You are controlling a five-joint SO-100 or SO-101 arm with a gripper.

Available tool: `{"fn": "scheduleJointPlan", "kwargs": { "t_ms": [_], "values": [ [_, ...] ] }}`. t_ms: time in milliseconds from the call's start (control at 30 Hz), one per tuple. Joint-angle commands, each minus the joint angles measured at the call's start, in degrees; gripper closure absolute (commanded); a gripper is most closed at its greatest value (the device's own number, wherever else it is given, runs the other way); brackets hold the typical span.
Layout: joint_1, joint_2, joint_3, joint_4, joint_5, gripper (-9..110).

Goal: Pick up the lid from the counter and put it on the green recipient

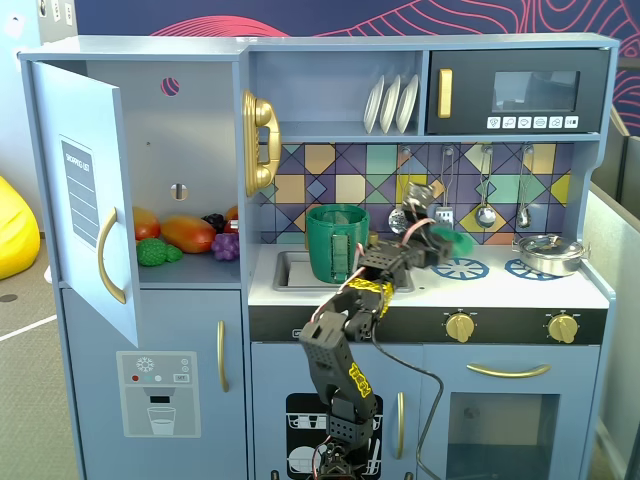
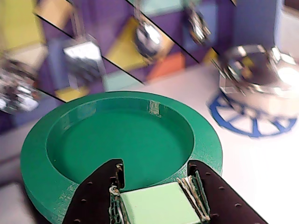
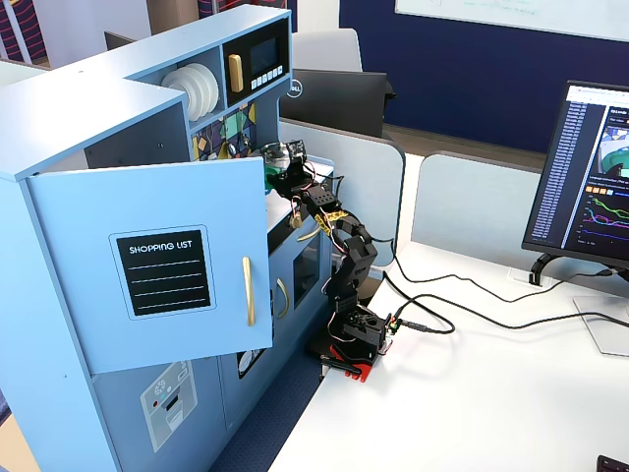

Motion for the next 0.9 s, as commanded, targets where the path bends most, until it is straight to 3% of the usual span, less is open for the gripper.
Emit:
{"fn": "scheduleJointPlan", "kwargs": {
  "t_ms": [0, 367, 867],
  "values": [
    [-2.5, 7.1, -7.6, 2.8, -0.1, 101],
    [-9.2, 7.2, -16.1, 7.1, 2.8, 102],
    [-21.3, 2.4, -20.8, 9.4, -2.6, 102]
  ]
}}
